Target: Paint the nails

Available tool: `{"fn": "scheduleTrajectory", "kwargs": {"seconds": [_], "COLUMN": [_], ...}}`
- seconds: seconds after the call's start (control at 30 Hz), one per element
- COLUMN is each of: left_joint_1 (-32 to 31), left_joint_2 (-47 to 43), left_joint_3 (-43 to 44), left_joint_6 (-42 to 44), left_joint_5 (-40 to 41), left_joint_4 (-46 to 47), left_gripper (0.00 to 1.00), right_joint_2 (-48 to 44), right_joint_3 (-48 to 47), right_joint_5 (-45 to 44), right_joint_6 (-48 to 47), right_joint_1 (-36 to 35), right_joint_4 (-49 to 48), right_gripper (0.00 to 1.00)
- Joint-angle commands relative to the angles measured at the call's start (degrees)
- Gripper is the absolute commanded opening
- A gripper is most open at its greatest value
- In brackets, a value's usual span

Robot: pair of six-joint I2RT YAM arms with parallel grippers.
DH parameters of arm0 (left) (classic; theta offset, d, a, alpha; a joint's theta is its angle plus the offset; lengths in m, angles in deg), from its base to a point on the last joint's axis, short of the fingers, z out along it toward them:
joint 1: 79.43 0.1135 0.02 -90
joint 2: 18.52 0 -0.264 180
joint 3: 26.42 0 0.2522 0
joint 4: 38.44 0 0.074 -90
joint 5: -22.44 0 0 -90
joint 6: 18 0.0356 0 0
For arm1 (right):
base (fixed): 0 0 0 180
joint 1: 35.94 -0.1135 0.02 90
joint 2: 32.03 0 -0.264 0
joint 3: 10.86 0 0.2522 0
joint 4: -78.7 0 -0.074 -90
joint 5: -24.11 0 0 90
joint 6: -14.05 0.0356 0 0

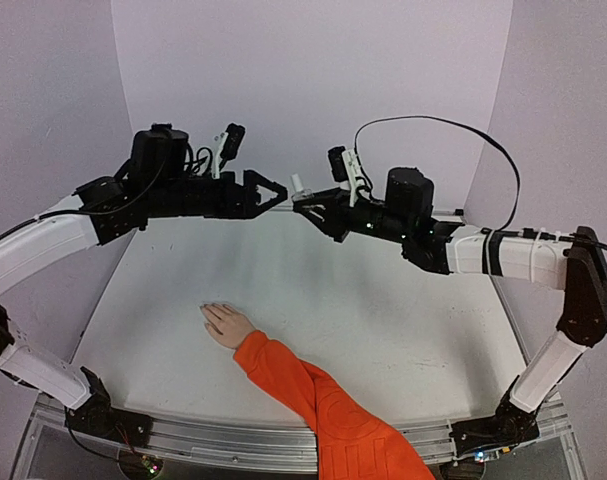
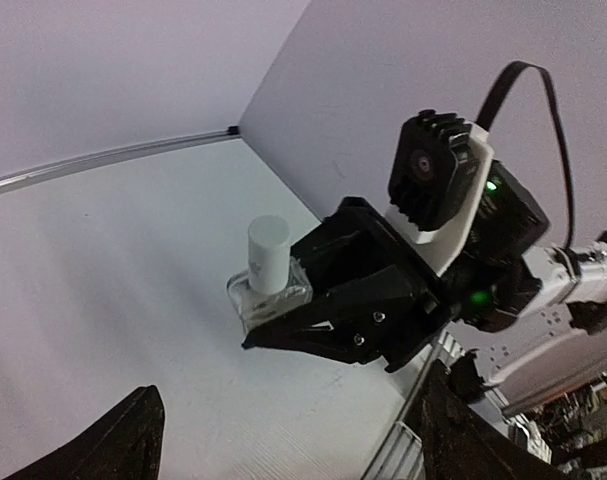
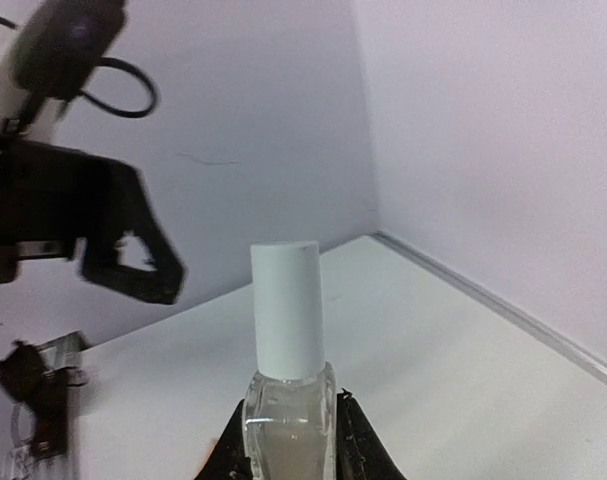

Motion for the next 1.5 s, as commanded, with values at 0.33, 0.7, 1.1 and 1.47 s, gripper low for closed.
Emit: {"fn": "scheduleTrajectory", "kwargs": {"seconds": [0.33, 0.7, 1.1, 1.47], "left_joint_1": [0.36, 0.11, 0.12, -0.81], "left_joint_2": [-7.38, -2.13, 1.28, 1.65], "left_joint_3": [-9.28, -4.51, -1.6, -2.52], "left_joint_6": [-2.72, -4.55, -4.89, 0.73], "left_joint_5": [-23.94, -28.17, -29.78, -15.34], "left_joint_4": [26.26, 30.68, 30.98, 23.76], "left_gripper": [0.9, 0.64, 0.34, 0.0], "right_joint_2": [-3.58, -1.66, -0.61, -4.79], "right_joint_3": [2.38, 1.84, 1.51, 0.38], "right_joint_5": [38.07, 39.01, 40.01, 9.81], "right_joint_6": [30.11, 31.8, 30.44, 11.08], "right_joint_1": [-0.68, -0.68, -0.47, 1.17], "right_joint_4": [-27.79, -30.8, -30.73, -8.0], "right_gripper": [0.0, 0.0, 0.0, 0.0]}}
